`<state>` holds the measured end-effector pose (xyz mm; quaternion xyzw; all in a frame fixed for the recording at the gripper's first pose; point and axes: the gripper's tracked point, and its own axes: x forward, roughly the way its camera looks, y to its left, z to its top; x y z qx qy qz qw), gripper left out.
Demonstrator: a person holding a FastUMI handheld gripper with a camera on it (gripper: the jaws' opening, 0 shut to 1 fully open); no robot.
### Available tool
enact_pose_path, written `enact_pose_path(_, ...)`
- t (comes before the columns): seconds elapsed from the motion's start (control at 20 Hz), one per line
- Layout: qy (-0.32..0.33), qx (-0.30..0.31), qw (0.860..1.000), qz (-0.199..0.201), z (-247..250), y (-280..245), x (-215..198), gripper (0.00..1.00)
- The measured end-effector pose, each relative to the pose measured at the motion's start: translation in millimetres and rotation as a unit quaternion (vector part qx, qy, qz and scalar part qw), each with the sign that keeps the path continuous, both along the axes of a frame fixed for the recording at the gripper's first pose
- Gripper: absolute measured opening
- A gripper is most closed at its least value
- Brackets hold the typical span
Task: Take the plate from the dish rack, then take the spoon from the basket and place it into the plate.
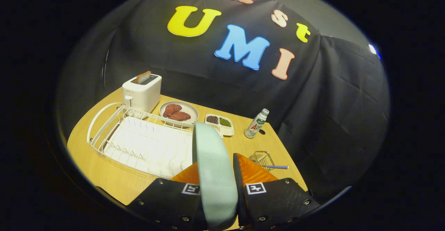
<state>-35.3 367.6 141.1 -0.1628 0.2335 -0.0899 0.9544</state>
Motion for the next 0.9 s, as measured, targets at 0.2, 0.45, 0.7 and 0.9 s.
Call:
enact_pose_path(0.2,0.02,0.043,0.999,0.022,-33.4,-3.9,-29.6,0.31)
enact_pose_path(0.45,0.048,0.088,0.994,0.044,-73.5,-8.5,-52.0,0.31)
enact_pose_path(0.7,0.068,0.159,0.983,0.056,-102.5,-4.3,-60.9,0.31)
enact_pose_path(0.9,0.078,0.186,0.978,0.059,-119.0,-5.3,-62.3,0.31)
